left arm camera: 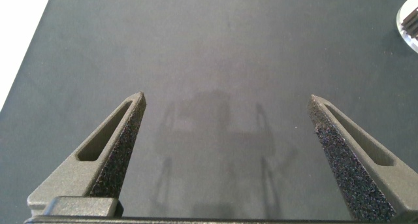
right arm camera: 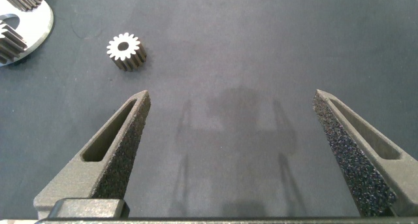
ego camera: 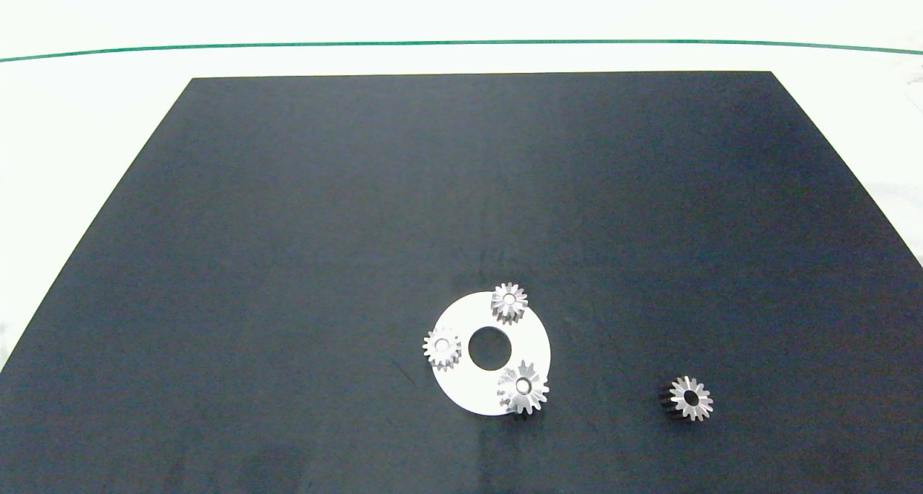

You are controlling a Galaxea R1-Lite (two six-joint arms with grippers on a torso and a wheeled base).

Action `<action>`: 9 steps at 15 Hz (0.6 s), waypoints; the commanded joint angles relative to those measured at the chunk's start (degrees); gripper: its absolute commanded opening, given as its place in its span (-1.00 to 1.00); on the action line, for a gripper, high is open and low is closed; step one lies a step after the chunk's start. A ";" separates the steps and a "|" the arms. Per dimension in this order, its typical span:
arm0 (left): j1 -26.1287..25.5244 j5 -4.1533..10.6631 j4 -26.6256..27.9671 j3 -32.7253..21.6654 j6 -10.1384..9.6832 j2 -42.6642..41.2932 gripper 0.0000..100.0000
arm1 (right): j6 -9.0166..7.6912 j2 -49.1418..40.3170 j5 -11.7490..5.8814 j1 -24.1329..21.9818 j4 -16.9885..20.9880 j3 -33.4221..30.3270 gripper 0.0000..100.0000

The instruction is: Remove an incorrectly installed larger gear and replace it with the correct smaller gear

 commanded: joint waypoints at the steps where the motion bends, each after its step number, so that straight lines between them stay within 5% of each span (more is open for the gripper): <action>1: 0.02 0.01 -0.02 0.00 0.02 0.07 1.00 | -0.17 0.00 0.14 -0.06 -0.01 0.00 1.00; 3: 0.02 0.01 -0.02 0.00 0.02 0.07 1.00 | -2.28 0.09 0.14 0.02 0.16 0.00 1.00; 9: 0.02 0.01 -0.02 0.00 0.02 0.07 1.00 | -1.49 0.09 0.05 0.02 0.16 0.00 1.00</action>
